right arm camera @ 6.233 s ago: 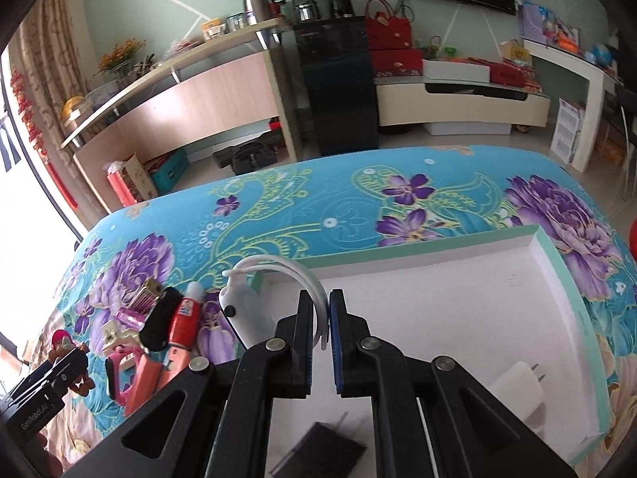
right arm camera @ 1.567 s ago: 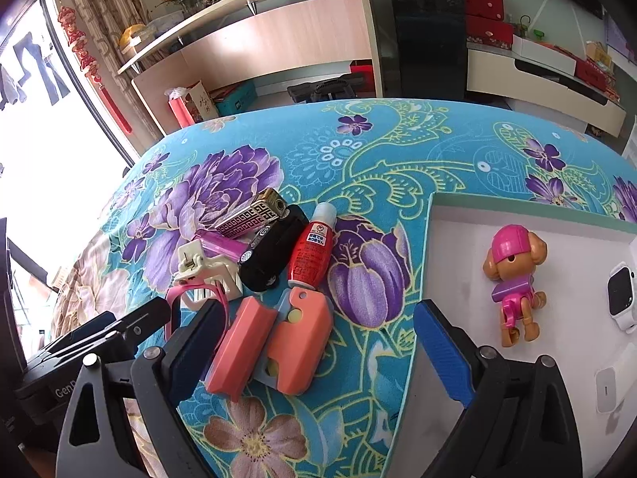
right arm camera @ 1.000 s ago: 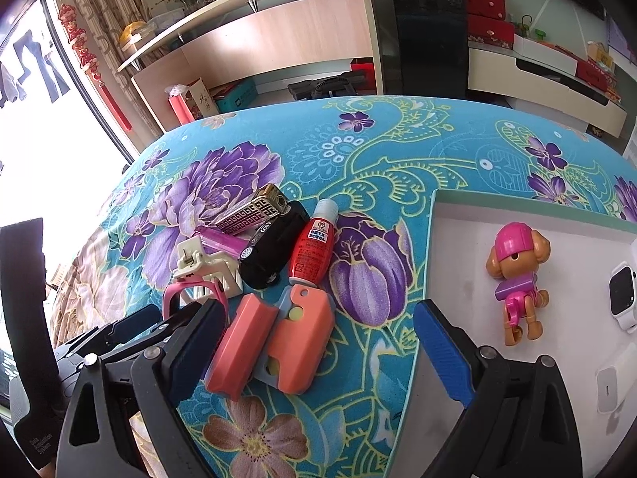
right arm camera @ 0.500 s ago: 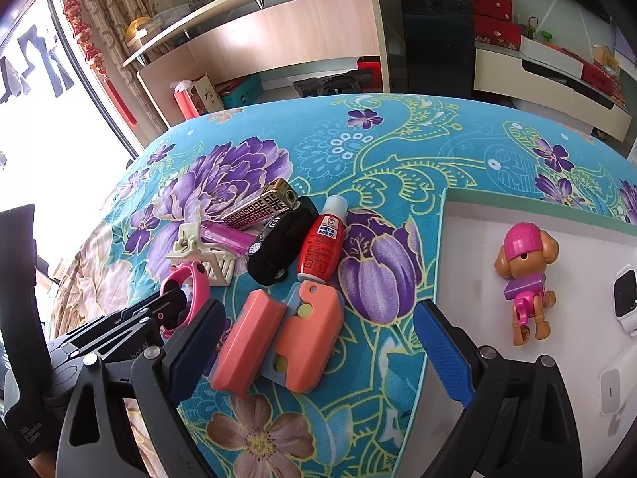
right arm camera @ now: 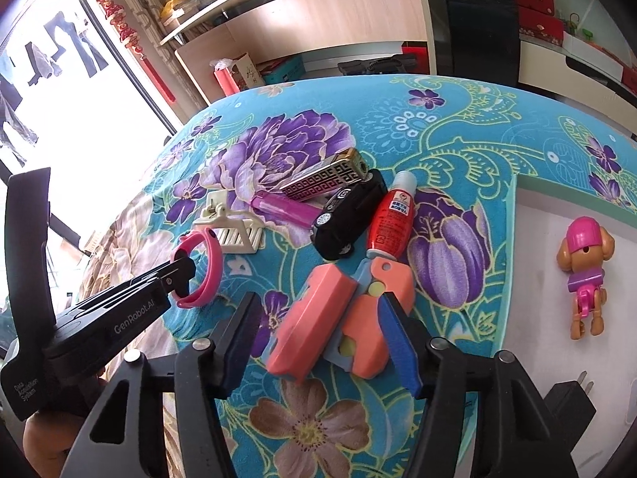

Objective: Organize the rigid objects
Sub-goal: 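Grasp the pink block with the right tool while the left tool lifts the pink band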

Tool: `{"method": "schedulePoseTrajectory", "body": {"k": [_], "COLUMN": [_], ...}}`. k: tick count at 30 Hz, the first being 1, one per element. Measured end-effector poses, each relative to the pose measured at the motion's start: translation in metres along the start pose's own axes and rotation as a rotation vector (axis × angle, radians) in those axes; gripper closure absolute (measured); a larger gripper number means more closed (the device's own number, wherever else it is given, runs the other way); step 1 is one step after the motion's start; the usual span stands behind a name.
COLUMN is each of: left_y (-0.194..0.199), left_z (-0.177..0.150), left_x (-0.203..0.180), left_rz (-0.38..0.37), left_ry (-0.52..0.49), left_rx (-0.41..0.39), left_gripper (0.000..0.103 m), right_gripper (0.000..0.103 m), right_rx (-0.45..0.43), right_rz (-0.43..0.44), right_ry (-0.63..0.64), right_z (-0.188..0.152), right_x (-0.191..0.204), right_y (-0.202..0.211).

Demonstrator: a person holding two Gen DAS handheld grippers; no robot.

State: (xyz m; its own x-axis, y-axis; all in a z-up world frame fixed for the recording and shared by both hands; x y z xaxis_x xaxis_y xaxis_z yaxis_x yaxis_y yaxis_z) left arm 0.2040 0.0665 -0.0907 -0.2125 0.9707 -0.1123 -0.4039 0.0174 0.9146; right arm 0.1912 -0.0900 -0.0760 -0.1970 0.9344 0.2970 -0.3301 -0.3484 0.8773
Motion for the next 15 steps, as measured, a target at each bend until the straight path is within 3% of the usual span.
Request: {"method": "schedulePoseTrajectory", "body": {"k": [6, 15], "left_y": [-0.004, -0.013], "left_z": [0.000, -0.004], "left_x": [0.006, 0.009], "left_rz": [-0.001, -0.001], "left_ry": [0.029, 0.040], "left_rx": [0.015, 0.042], "left_gripper": [0.089, 0.089], "right_gripper": [0.057, 0.066], "right_rx": [0.030, 0.068], "right_rz": [0.059, 0.054], "right_ry": [0.038, 0.057], "right_z": [-0.005, -0.012], "right_x": [0.017, 0.027], "right_y": [-0.005, -0.022]}}
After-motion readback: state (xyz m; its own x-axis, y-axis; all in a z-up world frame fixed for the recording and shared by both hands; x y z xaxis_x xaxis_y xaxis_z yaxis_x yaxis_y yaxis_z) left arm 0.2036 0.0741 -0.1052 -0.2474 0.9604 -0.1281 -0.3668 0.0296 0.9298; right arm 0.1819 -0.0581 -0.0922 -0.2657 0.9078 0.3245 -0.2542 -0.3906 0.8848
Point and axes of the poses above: each gripper's, at about its wrist camera, not at the fingertips, and y roughly against the way its jaws point, x to its left, z to its top, the point moved 9 cm from there along -y, roughly the way its jaws point, and after that the axes turned 8 degrees about x, right-handed, at the moved point
